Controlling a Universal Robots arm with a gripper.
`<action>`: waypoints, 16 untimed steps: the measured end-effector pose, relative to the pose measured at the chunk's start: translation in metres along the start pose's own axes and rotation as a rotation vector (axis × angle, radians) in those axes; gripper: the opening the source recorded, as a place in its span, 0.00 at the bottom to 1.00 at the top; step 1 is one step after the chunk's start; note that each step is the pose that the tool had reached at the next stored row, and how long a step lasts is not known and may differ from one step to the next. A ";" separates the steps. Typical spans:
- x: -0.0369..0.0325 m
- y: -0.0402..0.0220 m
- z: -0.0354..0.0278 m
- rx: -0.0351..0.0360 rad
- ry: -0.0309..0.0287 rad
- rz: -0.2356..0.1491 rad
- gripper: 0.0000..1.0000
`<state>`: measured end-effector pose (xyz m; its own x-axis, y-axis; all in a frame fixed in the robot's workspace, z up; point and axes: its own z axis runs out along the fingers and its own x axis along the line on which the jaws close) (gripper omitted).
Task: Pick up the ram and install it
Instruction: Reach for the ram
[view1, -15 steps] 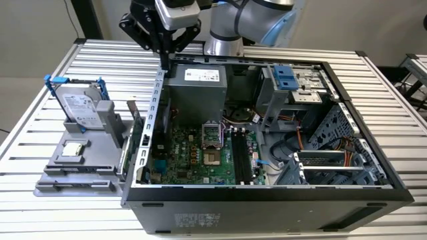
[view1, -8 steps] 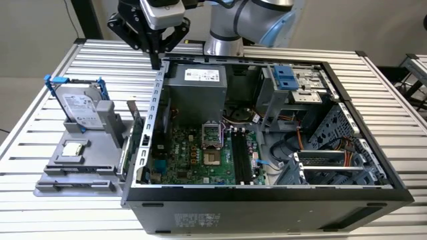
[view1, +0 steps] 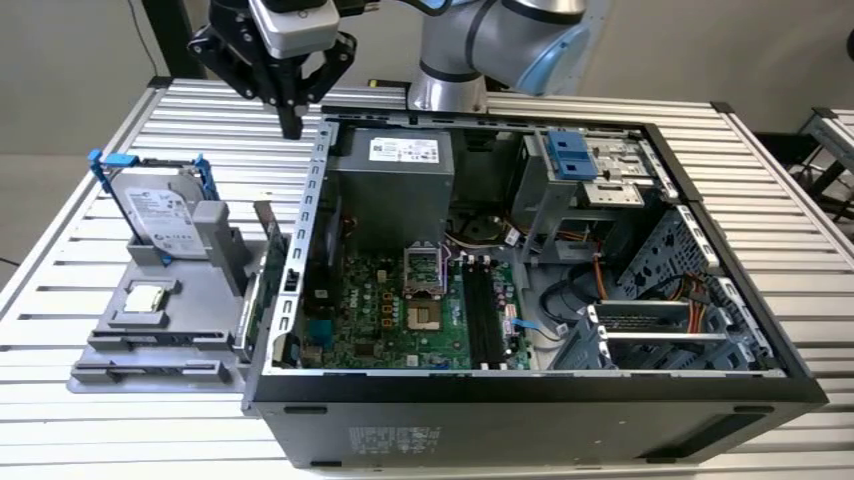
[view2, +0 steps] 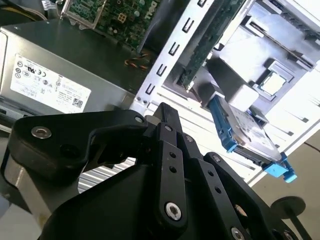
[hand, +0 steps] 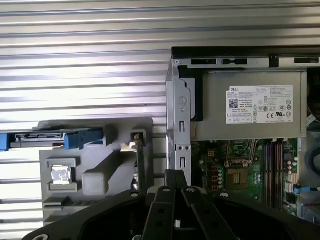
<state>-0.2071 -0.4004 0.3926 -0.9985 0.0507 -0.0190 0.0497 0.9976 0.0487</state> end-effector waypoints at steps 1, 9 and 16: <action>0.0022 -0.0001 0.0000 -0.0001 0.0000 0.000 0.00; 0.0206 -0.0010 -0.0004 0.0000 0.0000 0.000 0.00; 0.0353 -0.0018 -0.0007 0.0000 0.0001 0.000 0.00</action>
<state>-0.2424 -0.4004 0.3926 -0.9986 0.0504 -0.0190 0.0494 0.9976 0.0487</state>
